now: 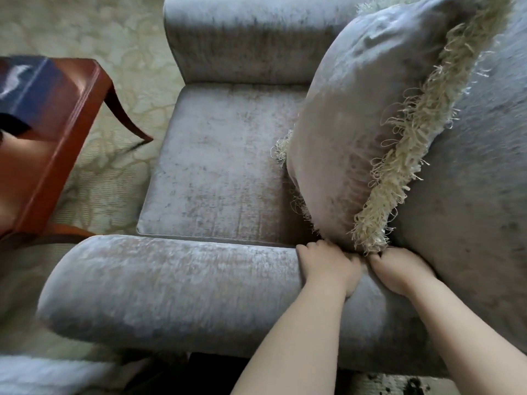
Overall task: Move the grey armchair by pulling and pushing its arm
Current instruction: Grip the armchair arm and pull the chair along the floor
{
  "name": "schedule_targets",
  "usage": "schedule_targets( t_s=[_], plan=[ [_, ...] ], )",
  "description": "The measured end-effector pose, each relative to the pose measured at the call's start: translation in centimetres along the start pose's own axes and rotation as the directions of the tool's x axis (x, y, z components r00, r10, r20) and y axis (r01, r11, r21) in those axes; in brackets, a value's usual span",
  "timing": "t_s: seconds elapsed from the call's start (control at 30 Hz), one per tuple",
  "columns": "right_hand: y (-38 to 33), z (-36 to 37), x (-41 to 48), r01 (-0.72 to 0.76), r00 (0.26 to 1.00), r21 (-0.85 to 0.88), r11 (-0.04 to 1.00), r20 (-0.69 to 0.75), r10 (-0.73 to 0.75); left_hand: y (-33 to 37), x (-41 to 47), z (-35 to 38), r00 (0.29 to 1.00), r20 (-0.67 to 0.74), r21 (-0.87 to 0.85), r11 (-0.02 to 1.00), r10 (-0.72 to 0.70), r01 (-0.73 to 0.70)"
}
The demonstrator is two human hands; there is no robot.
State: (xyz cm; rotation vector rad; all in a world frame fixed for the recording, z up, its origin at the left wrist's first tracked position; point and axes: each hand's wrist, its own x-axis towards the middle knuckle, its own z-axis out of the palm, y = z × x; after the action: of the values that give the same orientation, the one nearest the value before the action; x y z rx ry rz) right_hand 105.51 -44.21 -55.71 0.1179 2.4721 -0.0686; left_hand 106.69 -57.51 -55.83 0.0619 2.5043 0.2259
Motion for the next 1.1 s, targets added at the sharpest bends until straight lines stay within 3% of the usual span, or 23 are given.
schedule_targets(
  t_s=[0.13, 0.2, 0.3, 0.37, 0.47, 0.53, 0.6, 0.67, 0.73, 0.9, 1.1],
  plan=[
    [-1.4, -1.2, -0.6, -0.119, 0.989, -0.001, 0.993, 0.089, 0.119, -6.0, -0.6, -0.9, 0.998, 0.052, 0.019, 0.999, -0.027, 0.026],
    [-3.8, -2.3, -1.1, -0.189, 0.951, -0.226, 0.956, 0.200, 0.235, -10.9, -0.5, -2.0, 0.993, 0.068, 0.030, 0.995, -0.099, 0.097],
    [-10.5, -4.3, -1.9, -0.101, 0.929, -0.517, 0.850, 0.257, 0.266, -19.9, -0.7, -4.1, 0.967, 0.083, 0.070, 0.970, -0.240, 0.234],
    [-16.6, -4.9, -2.1, 0.007, 0.944, -0.543, 0.840, 0.281, 0.174, -26.3, -1.4, -5.4, 0.931, 0.088, 0.091, 0.934, -0.354, 0.346],
    [-27.7, -4.2, -2.4, 0.203, 0.969, -0.403, 0.892, 0.213, -0.124, -34.2, -3.1, -6.3, 0.845, 0.087, 0.053, 0.849, -0.528, 0.525],
    [-35.0, -2.3, -2.2, 0.352, 0.932, -0.182, 0.918, 0.155, -0.327, -37.4, -4.1, -6.6, 0.777, 0.107, -0.019, 0.780, -0.620, 0.625],
    [-41.4, 0.1, -2.5, 0.416, 0.892, 0.026, 0.909, 0.181, -0.413, -39.2, -4.3, -6.7, 0.704, 0.149, -0.157, 0.686, -0.695, 0.710],
    [-45.2, 2.4, -2.8, 0.377, 0.898, 0.121, 0.918, 0.195, -0.394, -40.3, -4.1, -6.9, 0.644, 0.206, -0.300, 0.579, -0.737, 0.759],
    [-46.3, 3.7, -2.6, 0.324, 0.930, 0.150, 0.934, 0.129, -0.343, -41.0, -3.9, -6.7, 0.624, 0.204, -0.360, 0.535, -0.755, 0.765],
    [-46.2, 4.4, -1.9, 0.267, 0.951, 0.126, 0.955, 0.123, -0.282, -41.6, -3.5, -6.3, 0.679, 0.157, -0.286, 0.625, -0.717, 0.726],
    [-46.2, 4.3, -1.8, 0.327, 0.933, 0.089, 0.941, 0.126, -0.337, -41.6, -3.8, -5.9, 0.710, 0.093, -0.231, 0.679, -0.698, 0.697]
  ],
)
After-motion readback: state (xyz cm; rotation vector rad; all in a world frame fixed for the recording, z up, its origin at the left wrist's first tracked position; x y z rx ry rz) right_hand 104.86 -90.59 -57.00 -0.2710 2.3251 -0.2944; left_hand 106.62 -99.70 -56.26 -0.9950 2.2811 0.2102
